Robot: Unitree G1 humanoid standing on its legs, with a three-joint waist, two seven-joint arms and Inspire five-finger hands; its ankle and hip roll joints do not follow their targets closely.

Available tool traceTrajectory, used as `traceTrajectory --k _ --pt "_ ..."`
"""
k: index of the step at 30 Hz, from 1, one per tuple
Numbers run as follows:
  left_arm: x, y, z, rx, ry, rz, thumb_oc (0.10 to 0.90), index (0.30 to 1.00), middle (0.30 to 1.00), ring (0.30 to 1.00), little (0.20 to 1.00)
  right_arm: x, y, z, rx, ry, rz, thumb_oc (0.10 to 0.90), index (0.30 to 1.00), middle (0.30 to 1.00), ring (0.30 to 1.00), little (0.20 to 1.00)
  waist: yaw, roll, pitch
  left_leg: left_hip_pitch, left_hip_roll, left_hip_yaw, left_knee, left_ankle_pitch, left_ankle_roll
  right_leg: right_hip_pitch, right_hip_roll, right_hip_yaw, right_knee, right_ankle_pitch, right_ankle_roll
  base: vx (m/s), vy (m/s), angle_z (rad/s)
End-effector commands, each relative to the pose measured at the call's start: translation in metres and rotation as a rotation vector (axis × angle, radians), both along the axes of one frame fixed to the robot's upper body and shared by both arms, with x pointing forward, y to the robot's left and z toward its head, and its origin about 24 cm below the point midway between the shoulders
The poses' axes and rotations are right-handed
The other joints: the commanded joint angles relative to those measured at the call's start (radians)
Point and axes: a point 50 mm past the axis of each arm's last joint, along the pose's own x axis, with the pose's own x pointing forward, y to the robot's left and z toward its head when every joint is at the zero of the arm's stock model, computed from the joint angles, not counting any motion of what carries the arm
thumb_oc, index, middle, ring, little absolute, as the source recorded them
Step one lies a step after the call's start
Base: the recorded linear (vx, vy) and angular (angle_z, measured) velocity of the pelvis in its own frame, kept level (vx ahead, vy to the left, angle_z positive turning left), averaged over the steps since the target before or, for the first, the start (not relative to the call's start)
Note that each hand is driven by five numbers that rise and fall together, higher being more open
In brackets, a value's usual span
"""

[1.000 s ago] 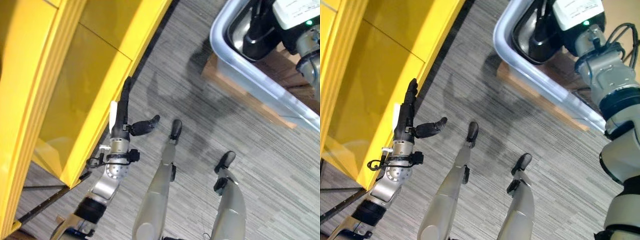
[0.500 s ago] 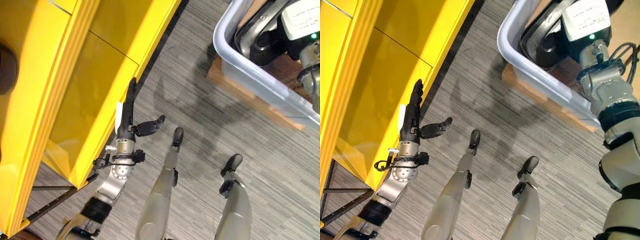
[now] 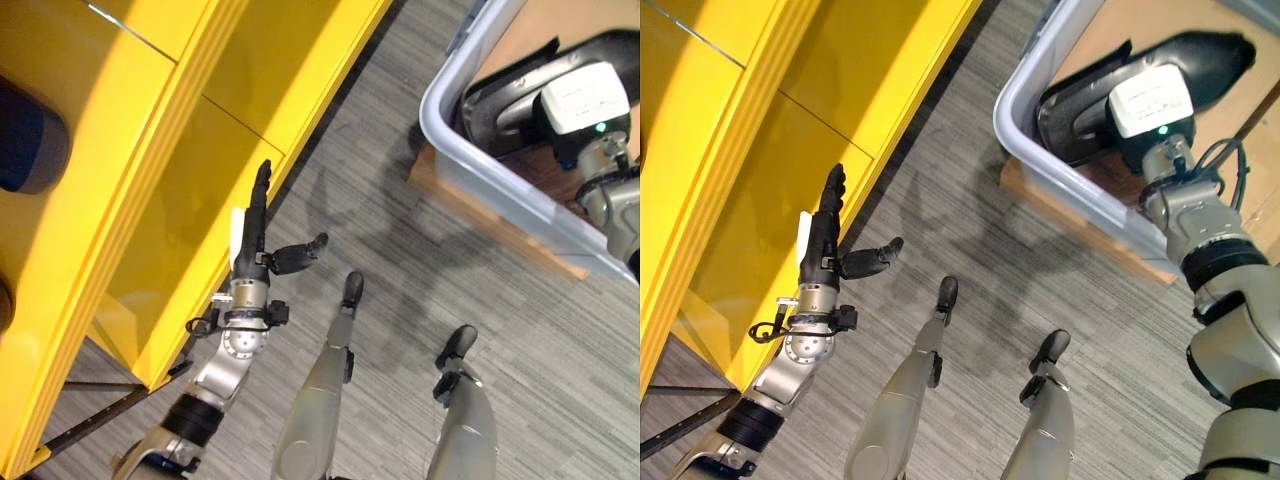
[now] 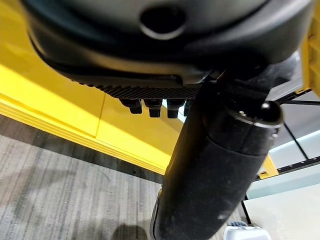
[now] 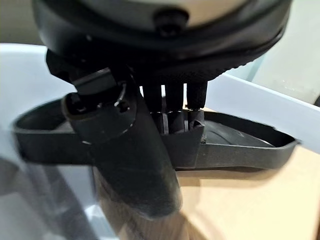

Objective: Move parts from the plastic box to the shelf.

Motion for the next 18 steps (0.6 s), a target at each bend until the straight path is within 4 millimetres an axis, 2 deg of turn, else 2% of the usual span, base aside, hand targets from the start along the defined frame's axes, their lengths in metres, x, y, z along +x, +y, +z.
traceTrajectory --k 1,2,3,4,9,14,18 --pt "0.003 -0.005 0.044 -0.027 -0.208 -0.033 0.900 1.000 1.000 1.000 1.000 -0.012 -0.016 0.039 -0.005 -0.137 -0.029 0.400 0.300 0.300 0.300 0.300 0.008 -0.037 0.067 0.143 0.102 0.030 0.012 -0.139 -0.108 0.205 -0.007 0.012 -0.116 0.045 0.013 -0.07 -0.022 -0.07" --pt "0.004 -0.004 0.046 -0.022 -0.214 -0.033 0.900 1.000 1.000 1.000 1.000 -0.014 -0.018 0.038 -0.010 -0.134 -0.031 0.400 0.300 0.300 0.300 0.300 0.004 -0.043 0.067 0.156 0.105 0.029 0.009 -0.133 -0.109 0.218 -0.004 0.010 -0.124 0.052 0.011 -0.06 -0.026 -0.13" --pt "0.005 -0.001 0.042 -0.001 -0.193 -0.024 0.900 1.000 1.000 1.000 1.000 -0.018 -0.024 0.033 0.034 -0.134 -0.028 0.400 0.300 0.300 0.300 0.300 -0.006 -0.064 0.067 0.227 0.113 0.034 0.004 -0.141 -0.112 0.285 0.005 0.007 -0.132 0.043 0.011 -0.06 -0.012 -0.13" --pt "0.005 -0.001 0.043 0.001 -0.196 -0.025 0.900 1.000 1.000 1.000 1.000 -0.018 -0.024 0.034 0.036 -0.137 -0.029 0.400 0.300 0.300 0.300 0.300 -0.004 -0.064 0.067 0.221 0.113 0.033 0.004 -0.136 -0.111 0.282 0.006 0.006 -0.136 0.049 0.010 -0.05 -0.023 -0.16" --pt "0.002 0.002 0.042 0.036 -0.186 -0.033 0.900 1.000 1.000 1.000 1.000 -0.030 -0.029 0.018 0.112 -0.139 0.018 0.400 0.300 0.300 0.300 0.300 -0.016 -0.092 0.067 0.318 0.122 0.036 0.009 -0.145 -0.113 0.386 0.026 0.000 -0.158 0.043 0.007 -0.03 -0.021 -0.09" --pt "-0.003 0.015 0.038 0.072 -0.164 0.003 0.900 1.000 1.000 1.000 1.000 -0.044 -0.026 0.008 0.150 -0.146 0.088 0.400 0.300 0.300 0.300 0.300 -0.039 -0.116 0.067 0.432 0.133 0.047 -0.001 -0.153 -0.116 0.492 0.050 0.003 -0.186 0.042 0.007 -0.02 -0.011 -0.11" --pt "-0.009 0.025 0.027 0.099 -0.113 0.022 0.900 1.000 1.000 1.000 1.000 -0.057 -0.025 -0.004 0.188 -0.153 0.127 0.400 0.300 0.300 0.300 0.300 -0.055 -0.135 0.021 0.501 0.149 0.062 -0.019 -0.157 -0.121 0.555 0.067 0.010 -0.218 0.043 0.009 0.00 -0.005 -0.15"
